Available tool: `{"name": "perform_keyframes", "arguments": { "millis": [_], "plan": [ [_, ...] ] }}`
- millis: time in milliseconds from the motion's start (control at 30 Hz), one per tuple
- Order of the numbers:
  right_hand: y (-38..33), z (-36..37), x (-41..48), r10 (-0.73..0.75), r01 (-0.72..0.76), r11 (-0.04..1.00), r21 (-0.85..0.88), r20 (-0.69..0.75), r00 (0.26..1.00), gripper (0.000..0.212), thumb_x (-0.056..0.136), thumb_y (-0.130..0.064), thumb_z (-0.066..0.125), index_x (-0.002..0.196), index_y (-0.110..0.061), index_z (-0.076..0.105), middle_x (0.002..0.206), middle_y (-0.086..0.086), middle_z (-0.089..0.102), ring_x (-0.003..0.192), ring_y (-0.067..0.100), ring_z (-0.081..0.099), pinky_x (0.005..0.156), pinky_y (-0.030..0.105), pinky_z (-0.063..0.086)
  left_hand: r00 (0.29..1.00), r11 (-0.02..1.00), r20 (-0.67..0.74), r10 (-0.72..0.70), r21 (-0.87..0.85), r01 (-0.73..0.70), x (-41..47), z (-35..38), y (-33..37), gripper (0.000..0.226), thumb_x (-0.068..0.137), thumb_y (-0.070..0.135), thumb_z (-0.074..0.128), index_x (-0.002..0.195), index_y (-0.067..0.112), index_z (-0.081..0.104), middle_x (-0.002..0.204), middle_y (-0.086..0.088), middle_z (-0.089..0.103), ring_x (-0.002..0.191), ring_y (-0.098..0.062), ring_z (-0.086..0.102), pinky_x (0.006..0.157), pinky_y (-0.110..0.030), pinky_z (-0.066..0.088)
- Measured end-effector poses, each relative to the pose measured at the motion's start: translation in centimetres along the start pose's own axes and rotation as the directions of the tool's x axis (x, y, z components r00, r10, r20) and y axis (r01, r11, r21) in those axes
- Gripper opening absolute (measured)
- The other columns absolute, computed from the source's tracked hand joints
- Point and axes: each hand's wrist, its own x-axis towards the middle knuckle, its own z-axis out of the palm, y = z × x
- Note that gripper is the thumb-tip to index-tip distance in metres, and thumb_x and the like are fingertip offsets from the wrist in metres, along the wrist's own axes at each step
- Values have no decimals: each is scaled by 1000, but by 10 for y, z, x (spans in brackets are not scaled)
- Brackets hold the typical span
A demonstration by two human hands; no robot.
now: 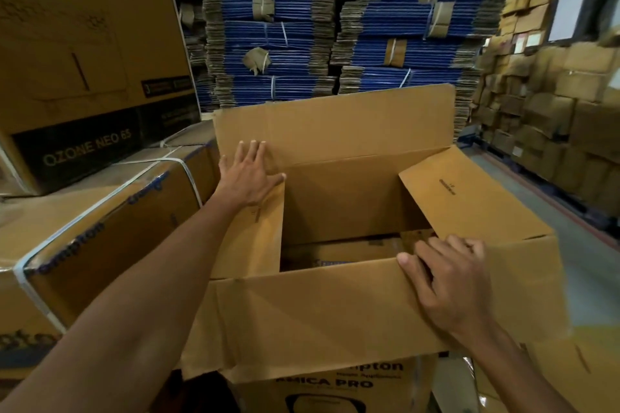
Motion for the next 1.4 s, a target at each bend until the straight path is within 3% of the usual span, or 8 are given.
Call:
{"name": "perform_keyframes", "arguments": {
  "millis": [200, 400, 600, 833, 1000, 1100, 1233, 1400],
  "plan": [
    [2, 11, 8, -1, 1, 1000, -4, -9, 1000, 44, 101, -45, 40, 71, -19, 57, 68, -5, 53, 67, 19, 46, 74, 41, 35, 981, 997, 182, -69, -16, 73, 6, 38, 8, 98, 91, 80, 34, 163, 21, 5, 171, -5, 4, 156, -31, 4, 121, -67, 7],
    [6, 20, 16, -25, 25, 1000, -3, -13, 1000, 43, 102, -45, 40, 72, -18, 58, 68, -4, 53, 67, 20, 47, 73, 42, 34, 980, 996, 185, -80, 41, 73, 9, 45, 7, 108, 85, 77, 55, 163, 22, 4, 171, -6, 7, 156, -31, 5, 121, -66, 12],
    [9, 22, 18, -13, 13, 999, -34, 2, 1000, 43, 101, -45, 39, 71, -19, 56, 67, -4, 53, 67, 20, 45, 76, 37, 27, 959, 998, 279, -58, 55, 44, -7, 39, 13, 112, 85, 78, 52, 163, 22, -5, 171, -7, -10, 156, -32, -9, 122, -65, 1],
    [10, 20, 19, -1, 2, 999, -35, 19, 1000, 47, 102, -48, 36, 71, -19, 55, 67, -4, 54, 68, 19, 44, 75, 39, 30, 900, 996, 429, -79, -11, 93, -58, 4, 32, 89, 95, 52, 59, 163, 28, 6, 171, -7, 7, 156, -38, 3, 119, -69, 3],
    [5, 17, 18, -1, 2, 999, -37, 33, 999, 50, 102, -51, 33, 71, -18, 56, 67, -2, 56, 68, 22, 48, 74, 42, 33, 952, 979, 277, -131, -114, 168, -99, -12, 21, 86, 92, 51, 66, 160, 30, 20, 160, -7, 38, 146, -36, 36, 114, -67, 31],
    [1, 15, 18, 2, 0, 999, -38, 34, 999, 50, 101, -50, 34, 70, -18, 56, 67, 0, 57, 68, 24, 49, 75, 42, 33, 897, 987, 417, -145, -1, 160, -120, -17, 25, 105, 82, 74, 64, 162, 30, 14, 168, -6, 21, 153, -41, 15, 119, -68, 16],
    [-1, 9, 13, 5, -2, 999, -48, 46, 999, 50, 102, -51, 35, 69, -19, 56, 67, -1, 58, 69, 23, 49, 75, 41, 33, 876, 978, 441, -196, 26, 206, -128, -21, 35, 94, 92, 55, 64, 163, 24, 10, 171, -10, 4, 154, -46, -6, 119, -71, 2],
    [0, 0, 7, 18, -16, 999, -50, 40, 999, 50, 102, -51, 34, 70, -19, 56, 68, -2, 58, 70, 22, 50, 75, 40, 31, 923, 981, 355, -147, -65, 181, -138, -32, 43, 87, 87, 58, 68, 156, 22, 28, 159, -8, 36, 148, -40, 27, 118, -69, 17]
  ]
}}
